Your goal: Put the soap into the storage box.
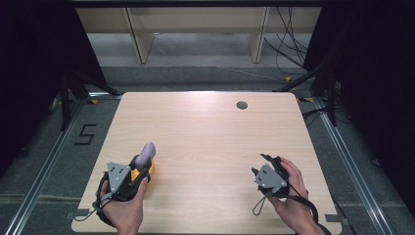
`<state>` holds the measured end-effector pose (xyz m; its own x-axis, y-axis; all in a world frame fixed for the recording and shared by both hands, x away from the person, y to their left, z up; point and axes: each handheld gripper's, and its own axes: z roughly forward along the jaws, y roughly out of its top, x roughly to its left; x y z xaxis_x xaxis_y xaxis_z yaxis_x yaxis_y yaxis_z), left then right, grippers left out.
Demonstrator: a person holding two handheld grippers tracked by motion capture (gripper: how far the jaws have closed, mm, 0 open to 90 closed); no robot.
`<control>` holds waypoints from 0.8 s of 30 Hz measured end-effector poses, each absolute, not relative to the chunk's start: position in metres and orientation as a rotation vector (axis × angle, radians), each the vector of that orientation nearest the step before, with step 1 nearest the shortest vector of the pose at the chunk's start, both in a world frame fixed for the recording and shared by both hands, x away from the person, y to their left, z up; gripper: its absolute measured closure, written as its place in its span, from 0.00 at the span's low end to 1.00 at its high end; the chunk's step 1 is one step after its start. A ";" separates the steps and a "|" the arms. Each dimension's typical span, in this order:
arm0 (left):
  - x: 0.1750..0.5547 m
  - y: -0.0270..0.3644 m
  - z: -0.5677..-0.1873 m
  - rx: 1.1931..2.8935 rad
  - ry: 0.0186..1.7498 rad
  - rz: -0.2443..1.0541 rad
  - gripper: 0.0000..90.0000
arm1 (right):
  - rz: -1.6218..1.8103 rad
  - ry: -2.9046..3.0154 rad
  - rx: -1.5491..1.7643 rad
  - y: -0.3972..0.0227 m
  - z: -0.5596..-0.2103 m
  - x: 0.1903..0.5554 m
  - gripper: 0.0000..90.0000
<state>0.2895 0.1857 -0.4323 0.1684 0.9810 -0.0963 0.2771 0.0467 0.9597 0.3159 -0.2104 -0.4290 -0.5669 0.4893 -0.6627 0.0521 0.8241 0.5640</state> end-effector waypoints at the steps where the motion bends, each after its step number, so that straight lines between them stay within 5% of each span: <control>1: 0.289 0.187 -0.433 1.430 1.303 0.884 0.66 | 0.622 2.112 0.396 -0.210 -0.429 0.316 0.52; 24: 0.298 0.198 -0.455 1.411 1.430 0.941 0.65 | 0.604 2.129 0.366 -0.211 -0.428 0.317 0.52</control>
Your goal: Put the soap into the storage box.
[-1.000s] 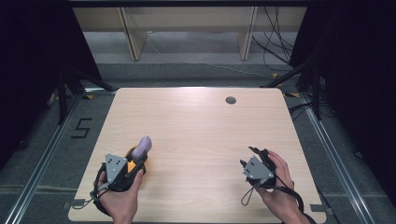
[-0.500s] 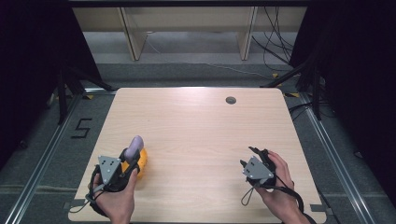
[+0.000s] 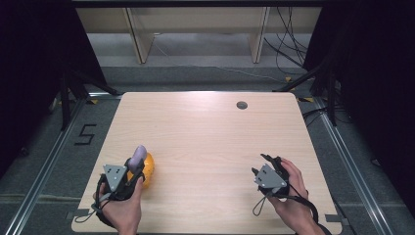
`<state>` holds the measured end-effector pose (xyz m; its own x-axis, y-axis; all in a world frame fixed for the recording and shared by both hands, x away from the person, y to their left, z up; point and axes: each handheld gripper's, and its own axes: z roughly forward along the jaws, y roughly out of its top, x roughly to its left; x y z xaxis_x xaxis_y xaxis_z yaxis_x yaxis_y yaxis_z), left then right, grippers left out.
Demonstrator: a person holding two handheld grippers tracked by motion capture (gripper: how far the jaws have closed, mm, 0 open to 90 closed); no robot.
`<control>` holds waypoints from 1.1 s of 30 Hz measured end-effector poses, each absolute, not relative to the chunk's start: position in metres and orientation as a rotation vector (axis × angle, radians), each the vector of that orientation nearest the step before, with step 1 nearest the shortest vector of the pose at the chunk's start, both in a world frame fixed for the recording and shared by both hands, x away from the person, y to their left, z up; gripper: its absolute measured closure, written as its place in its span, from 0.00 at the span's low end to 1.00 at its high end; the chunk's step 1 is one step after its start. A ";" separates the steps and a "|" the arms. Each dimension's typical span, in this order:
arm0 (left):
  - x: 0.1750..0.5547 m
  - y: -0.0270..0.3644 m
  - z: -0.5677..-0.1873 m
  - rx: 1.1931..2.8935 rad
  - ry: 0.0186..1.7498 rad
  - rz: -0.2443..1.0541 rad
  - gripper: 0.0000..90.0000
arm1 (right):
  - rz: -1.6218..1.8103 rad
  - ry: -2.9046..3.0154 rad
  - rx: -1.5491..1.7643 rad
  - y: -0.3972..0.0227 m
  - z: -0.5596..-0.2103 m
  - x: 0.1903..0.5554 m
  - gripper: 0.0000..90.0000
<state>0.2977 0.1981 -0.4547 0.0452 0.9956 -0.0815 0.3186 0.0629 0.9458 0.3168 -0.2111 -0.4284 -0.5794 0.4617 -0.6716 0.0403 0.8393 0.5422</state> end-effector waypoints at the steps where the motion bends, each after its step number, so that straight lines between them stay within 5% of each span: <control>1: 0.298 0.198 -0.455 1.411 1.430 0.941 0.65 | 0.604 2.129 0.366 -0.211 -0.428 0.317 0.52; 33: 0.314 0.195 -0.489 1.549 1.529 0.906 0.64 | 0.621 2.119 0.392 -0.209 -0.430 0.315 0.52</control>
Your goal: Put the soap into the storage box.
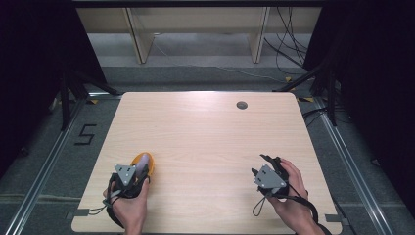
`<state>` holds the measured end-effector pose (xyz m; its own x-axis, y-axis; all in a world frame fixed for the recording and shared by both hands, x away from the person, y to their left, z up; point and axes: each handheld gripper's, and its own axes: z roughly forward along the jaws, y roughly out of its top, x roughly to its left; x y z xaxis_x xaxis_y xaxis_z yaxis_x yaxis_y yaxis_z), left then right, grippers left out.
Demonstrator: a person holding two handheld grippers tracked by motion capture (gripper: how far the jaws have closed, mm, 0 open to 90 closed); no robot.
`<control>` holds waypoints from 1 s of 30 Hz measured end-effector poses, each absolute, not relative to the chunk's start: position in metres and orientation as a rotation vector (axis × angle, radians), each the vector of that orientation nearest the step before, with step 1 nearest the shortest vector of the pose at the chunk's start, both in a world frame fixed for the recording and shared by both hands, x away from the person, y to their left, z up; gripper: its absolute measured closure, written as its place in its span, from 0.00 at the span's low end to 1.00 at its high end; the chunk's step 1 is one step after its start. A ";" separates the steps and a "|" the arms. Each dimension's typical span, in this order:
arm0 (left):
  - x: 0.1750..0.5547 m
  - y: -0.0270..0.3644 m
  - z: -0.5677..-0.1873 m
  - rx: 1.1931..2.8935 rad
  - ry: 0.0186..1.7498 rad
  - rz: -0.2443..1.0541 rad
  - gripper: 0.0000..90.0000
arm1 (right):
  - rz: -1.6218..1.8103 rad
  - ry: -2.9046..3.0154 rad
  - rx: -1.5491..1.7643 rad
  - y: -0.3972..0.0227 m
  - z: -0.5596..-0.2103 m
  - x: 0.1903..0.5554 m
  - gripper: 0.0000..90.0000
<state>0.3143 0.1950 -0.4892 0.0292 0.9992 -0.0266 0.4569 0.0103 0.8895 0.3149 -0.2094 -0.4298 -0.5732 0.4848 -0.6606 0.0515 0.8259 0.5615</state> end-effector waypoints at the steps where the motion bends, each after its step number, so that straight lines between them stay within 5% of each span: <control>1: 0.313 0.196 -0.489 1.549 1.536 0.894 0.64 | 0.614 2.118 0.388 -0.210 -0.430 0.315 0.52; 16: 0.279 0.193 -0.466 1.444 1.420 0.947 0.49 | 0.612 2.125 0.390 -0.210 -0.430 0.316 0.51; 30: 0.272 0.132 -0.472 1.610 1.225 0.777 0.48 | 0.615 2.131 0.418 -0.213 -0.430 0.317 0.51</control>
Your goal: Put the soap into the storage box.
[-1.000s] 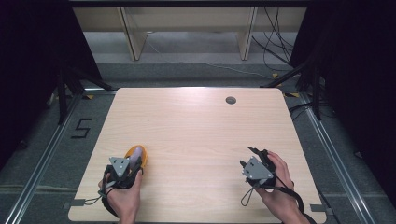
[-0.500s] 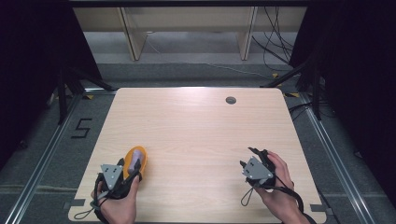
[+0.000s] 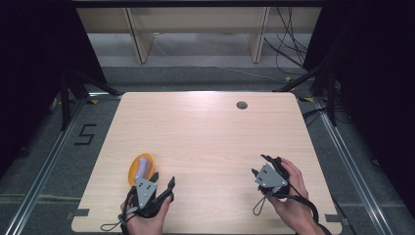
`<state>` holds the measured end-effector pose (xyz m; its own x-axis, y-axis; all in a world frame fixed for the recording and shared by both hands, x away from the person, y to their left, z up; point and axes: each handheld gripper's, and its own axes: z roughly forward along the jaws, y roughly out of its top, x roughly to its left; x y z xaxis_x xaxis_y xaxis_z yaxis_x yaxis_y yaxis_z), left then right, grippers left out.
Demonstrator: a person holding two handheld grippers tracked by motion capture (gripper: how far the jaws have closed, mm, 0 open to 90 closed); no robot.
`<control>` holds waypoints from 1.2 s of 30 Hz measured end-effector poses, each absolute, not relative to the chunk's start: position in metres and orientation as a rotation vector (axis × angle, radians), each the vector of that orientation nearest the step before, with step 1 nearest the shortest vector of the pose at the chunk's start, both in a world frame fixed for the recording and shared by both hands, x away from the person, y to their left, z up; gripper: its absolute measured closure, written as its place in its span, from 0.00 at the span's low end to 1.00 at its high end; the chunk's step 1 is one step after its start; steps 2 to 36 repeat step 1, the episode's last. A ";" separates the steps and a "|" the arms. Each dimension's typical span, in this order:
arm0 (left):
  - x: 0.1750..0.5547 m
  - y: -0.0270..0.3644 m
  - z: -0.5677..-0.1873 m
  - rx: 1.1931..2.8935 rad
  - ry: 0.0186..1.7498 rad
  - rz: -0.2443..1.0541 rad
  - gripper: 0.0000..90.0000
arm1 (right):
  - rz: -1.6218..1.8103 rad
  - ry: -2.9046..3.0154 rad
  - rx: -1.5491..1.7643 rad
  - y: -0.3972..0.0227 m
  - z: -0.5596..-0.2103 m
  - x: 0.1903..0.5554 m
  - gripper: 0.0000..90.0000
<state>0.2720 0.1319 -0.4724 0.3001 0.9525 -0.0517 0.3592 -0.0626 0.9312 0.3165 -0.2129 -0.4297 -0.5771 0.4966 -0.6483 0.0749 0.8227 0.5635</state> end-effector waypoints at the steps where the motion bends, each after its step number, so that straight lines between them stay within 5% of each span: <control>1: 0.275 0.128 -0.470 1.634 1.201 0.769 0.48 | 0.649 2.135 0.466 -0.212 -0.432 0.315 0.51; 36: 0.275 0.128 -0.470 1.634 1.201 0.769 0.48 | 0.649 2.135 0.466 -0.212 -0.432 0.315 0.51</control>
